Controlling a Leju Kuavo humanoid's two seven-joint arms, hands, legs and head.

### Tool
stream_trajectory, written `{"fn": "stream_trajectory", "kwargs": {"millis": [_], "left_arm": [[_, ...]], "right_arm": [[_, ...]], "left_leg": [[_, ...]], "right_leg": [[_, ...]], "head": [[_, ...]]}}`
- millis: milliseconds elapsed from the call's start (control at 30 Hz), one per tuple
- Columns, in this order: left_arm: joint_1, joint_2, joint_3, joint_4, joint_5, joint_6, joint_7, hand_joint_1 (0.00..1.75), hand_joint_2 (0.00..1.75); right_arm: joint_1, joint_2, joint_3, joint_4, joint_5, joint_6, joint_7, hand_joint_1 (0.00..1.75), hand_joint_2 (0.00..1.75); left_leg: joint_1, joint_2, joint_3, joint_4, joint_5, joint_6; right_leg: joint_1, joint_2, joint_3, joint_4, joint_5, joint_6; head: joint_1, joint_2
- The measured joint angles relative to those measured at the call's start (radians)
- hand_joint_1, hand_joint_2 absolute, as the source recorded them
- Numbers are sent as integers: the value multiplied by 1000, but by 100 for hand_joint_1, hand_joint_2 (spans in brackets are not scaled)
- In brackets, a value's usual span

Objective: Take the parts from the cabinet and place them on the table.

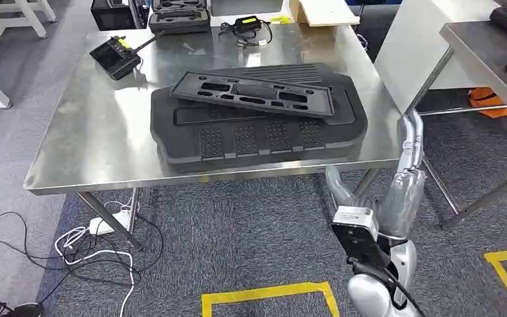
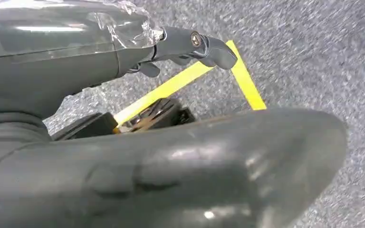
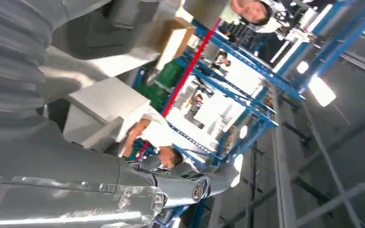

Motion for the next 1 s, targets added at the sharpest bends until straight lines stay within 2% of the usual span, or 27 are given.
{"fn": "stream_trajectory", "kwargs": {"millis": [67,100,133,233,267,300,333,367,400,433,467,500,533,567,600,633,667,733,767,800,833,867,900,933,967,1000], "left_arm": [[0,0,0,0,1,0,1,0,0],[0,0,0,0,2,0,1,0,0],[0,0,0,0,2,1,1,0,0],[3,0,0,0,5,3,1,0,0],[4,0,0,0,6,3,1,0,0],[4,0,0,0,8,3,1,0,0],[4,0,0,0,8,3,1,0,0],[5,-1,0,0,8,3,1,0,0],[5,-1,0,0,9,4,3,0,0],[6,-1,0,0,9,5,4,0,0],[8,-1,0,0,10,5,4,0,0],[9,-1,0,0,10,6,4,0,0],[9,-1,0,0,10,6,4,0,0],[8,-1,0,0,10,6,4,0,0],[7,-1,0,0,10,6,4,0,0],[6,-1,0,0,10,6,4,0,0],[5,-1,0,0,10,5,5,0,0],[8,-1,0,0,10,3,7,0,0],[9,-1,0,0,10,3,7,0,0],[7,-2,0,0,11,3,7,0,0],[5,-2,0,0,11,3,7,0,0],[4,-2,0,0,11,3,7,0,0],[3,-3,0,0,11,3,7,0,0],[4,-3,0,0,11,2,7,0,0],[4,-3,0,0,11,2,7,0,0],[4,-3,0,0,12,2,7,0,0]], "right_arm": [[0,0,0,-3,0,0,1,0,175],[0,0,0,-5,0,0,2,0,175],[0,0,0,-5,0,0,2,0,175],[4,0,0,-8,0,0,5,0,175],[4,0,-1,-8,0,0,4,0,175],[3,0,-1,-8,1,0,1,0,175],[3,1,-2,-10,1,0,-4,0,175],[3,1,-4,-10,1,0,-7,0,175],[3,1,-6,-10,1,0,-6,0,175],[3,1,-6,-10,1,0,-6,0,175],[4,1,-6,-10,1,0,-6,0,175],[4,1,-6,-10,1,0,-5,0,175],[4,1,-6,-10,2,0,-5,0,175],[4,1,-7,-10,2,0,-5,0,175],[4,2,-7,-10,3,0,-5,0,175],[3,2,-7,-10,3,0,-5,0,175],[3,2,-7,-10,3,0,-7,0,175],[4,2,-8,-10,2,0,-11,0,175],[4,2,-8,-10,2,0,-13,0,175],[4,2,-11,-10,2,0,-13,0,175],[4,3,-13,-10,2,0,-13,0,175],[4,3,-16,-10,2,0,-13,0,175],[5,3,-18,-10,1,0,-14,0,175],[5,3,-21,-10,0,0,-14,0,175],[6,3,-22,-10,-1,0,-16,0,175],[6,3,-25,-10,-3,0,-17,0,175]], "left_leg": [[0,0,-9,9,2,-4],[0,0,-11,14,3,-6],[-8,-1,-18,23,3,-12],[-3,0,-25,18,18,-33],[-8,-1,-27,22,21,-38],[-3,-7,-32,40,-3,-44],[-1,-8,-47,77,-43,-52],[4,-8,-71,146,-94,-59],[8,-8,-96,226,-138,-64],[10,-8,-116,293,-168,-67],[11,-8,-116,317,-170,-69],[12,-8,-94,294,-153,-70],[13,-8,-58,244,-127,-69],[15,-8,9,133,-81,-67],[16,-9,62,44,-50,-64],[12,-10,77,-2,-56,-59],[9,-9,75,-14,-56,-53],[5,-9,62,-3,-51,-44],[8,-8,57,-8,-44,-34],[14,-2,56,-15,-36,-23],[12,-3,50,-15,-29,-17],[11,-2,41,-15,-23,-8],[9,-1,32,-13,-18,-5],[6,1,23,-11,-13,-4],[5,1,13,-7,-9,-4],[5,1,3,-2,-6,-5]], "right_leg": [[0,0,105,-171,73,-7],[1,-1,145,-244,82,-13],[8,0,149,-269,76,-15],[12,4,137,-264,85,-28],[3,3,133,-274,96,-37],[0,-1,131,-276,104,-41],[-1,-1,124,-276,109,-45],[-1,-3,117,-276,114,-52],[0,-4,110,-276,119,-53],[0,-4,102,-274,124,-53],[0,-4,95,-273,129,-52],[-1,-4,90,-273,133,-51],[-2,-3,86,-272,136,-48],[-3,-2,84,-271,140,-44],[-3,-2,83,-270,142,-40],[2,-2,78,-267,145,-34],[3,-2,72,-263,149,-29],[3,-3,66,-265,158,-17],[2,-3,64,-265,163,-11],[-4,-2,61,-252,144,-7],[-3,-1,49,-225,110,-4],[-3,-1,23,-155,54,-2],[-3,0,-5,-77,8,-1],[-3,0,-28,-4,-26,1],[-3,0,-33,32,-37,2],[-3,0,-15,21,-24,2]], "head": [[8,0],[15,0],[19,0],[16,0],[15,0],[17,0],[8,0],[-2,0],[-6,0],[-7,0],[-8,0],[-10,0],[-12,0],[-13,0],[-14,0],[-17,0],[-16,0],[-16,0],[-15,0],[-16,0],[-9,0],[-3,0],[2,0],[6,0],[6,0],[8,0]]}}
